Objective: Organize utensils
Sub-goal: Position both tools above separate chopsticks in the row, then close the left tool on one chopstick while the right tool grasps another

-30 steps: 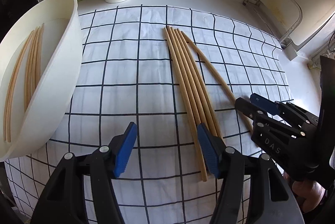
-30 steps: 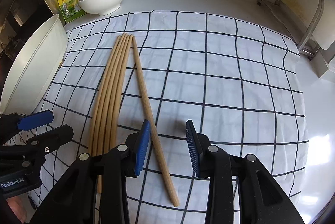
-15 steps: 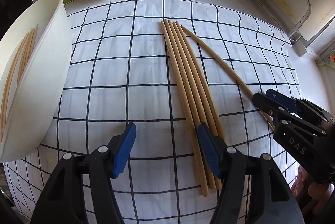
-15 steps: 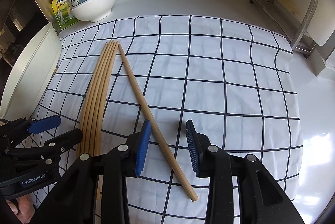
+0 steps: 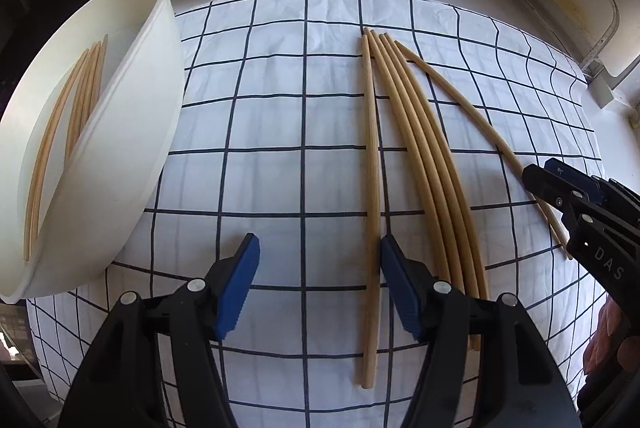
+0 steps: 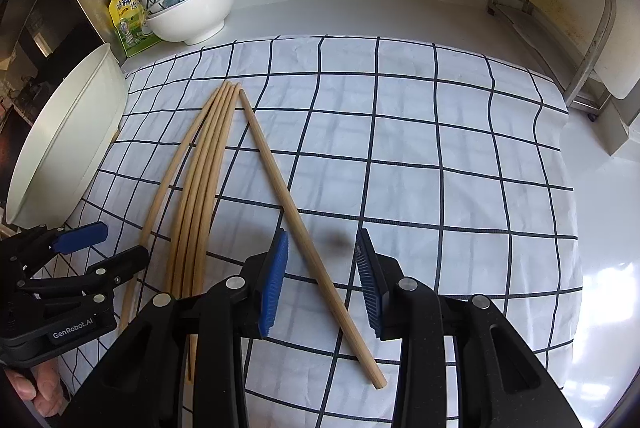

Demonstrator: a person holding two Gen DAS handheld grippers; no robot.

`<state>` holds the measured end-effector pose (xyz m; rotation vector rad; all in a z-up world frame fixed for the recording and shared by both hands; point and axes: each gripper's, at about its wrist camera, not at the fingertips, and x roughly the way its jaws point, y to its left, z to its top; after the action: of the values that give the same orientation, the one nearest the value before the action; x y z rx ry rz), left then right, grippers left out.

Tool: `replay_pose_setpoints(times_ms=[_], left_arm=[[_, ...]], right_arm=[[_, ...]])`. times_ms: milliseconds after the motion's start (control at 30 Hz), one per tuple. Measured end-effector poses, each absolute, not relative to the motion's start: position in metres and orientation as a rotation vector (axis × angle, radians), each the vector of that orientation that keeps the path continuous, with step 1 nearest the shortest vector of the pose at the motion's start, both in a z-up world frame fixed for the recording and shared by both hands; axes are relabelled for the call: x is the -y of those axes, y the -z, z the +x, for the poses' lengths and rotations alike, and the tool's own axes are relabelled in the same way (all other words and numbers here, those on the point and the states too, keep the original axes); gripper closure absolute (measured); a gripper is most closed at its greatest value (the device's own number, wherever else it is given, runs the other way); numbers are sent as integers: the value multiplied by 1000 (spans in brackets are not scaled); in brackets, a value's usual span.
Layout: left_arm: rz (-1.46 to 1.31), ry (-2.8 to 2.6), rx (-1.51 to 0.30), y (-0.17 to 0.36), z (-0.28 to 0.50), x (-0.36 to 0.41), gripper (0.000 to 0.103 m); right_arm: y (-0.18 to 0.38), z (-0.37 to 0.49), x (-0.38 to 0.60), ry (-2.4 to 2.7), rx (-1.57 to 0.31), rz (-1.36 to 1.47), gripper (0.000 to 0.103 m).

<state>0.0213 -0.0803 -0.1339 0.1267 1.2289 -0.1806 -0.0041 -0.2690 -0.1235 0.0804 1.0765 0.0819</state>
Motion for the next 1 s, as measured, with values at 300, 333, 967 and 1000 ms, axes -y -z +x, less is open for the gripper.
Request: replay_pose_setpoints(times_ms=[300, 333, 967, 1000], left_arm=[[129, 176, -1204, 137, 41, 94, 39], [128, 178, -1200, 137, 42, 95, 39], [140, 243, -1199, 128, 34, 92, 96], [136, 249, -1202, 126, 33, 89, 96]], right_arm=[[130, 9, 260, -84, -1082, 16, 69], [131, 10, 259, -83, -1080, 5, 69], [128, 6, 243, -120, -1071, 52, 97], [125, 5, 243, -118, -1071, 70, 97]])
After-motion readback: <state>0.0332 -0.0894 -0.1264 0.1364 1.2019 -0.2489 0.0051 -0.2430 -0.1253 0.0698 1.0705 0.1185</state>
